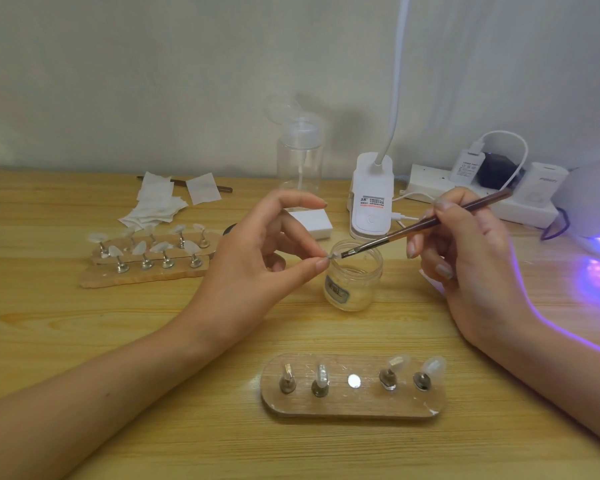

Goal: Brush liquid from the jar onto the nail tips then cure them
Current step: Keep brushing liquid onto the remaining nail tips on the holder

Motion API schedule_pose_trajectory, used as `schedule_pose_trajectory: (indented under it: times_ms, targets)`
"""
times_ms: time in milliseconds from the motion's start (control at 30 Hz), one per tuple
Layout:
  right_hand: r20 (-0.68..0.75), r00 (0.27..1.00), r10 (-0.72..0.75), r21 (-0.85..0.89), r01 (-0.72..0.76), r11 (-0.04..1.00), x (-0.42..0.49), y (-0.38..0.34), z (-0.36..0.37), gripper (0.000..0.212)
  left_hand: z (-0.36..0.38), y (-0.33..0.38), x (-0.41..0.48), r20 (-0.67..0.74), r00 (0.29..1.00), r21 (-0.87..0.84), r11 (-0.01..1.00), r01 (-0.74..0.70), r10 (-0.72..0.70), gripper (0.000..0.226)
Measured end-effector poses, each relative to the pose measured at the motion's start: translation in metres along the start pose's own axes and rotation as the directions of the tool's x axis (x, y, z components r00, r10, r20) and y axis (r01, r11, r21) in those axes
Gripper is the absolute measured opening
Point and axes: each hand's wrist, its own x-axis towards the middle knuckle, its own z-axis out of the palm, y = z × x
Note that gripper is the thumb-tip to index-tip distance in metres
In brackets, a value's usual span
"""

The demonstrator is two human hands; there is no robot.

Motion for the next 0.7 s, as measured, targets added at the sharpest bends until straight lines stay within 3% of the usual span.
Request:
schedule_pose_trajectory:
  times_ms: [167, 333, 533, 700]
  targets:
    - [0.066, 0.997, -0.036, 0.055, 0.033, 0.998, -0.0009, -0.0026, 0.0018, 0.023, -0.0003, -0.0005, 0.0, 0.001, 1.0, 0.002, 1.0, 0.0, 0.0, 0.048]
    - [-0.005, 1.0, -0.001, 0.007, 0.001, 1.0, -0.0002, -0.0009, 0.0005, 0.03, 0.0, -0.0006, 0.0001, 0.0, 1.0, -0.001, 1.0, -0.001, 0.001, 0.047]
    - [0.06, 0.998, -0.034, 0.037, 0.032, 0.999, -0.0006, -0.0017, 0.0012, 0.021, -0.0001, -0.0008, 0.0004, -0.003, 1.0, 0.006, 1.0, 0.0, 0.0, 0.047]
    - [-0.007, 1.0, -0.009, -0.007, 0.009, 1.0, 0.0005, 0.0, 0.0008, 0.03, -0.0001, -0.0018, 0.0006, -0.005, 1.0, 0.007, 1.0, -0.002, 0.002, 0.047]
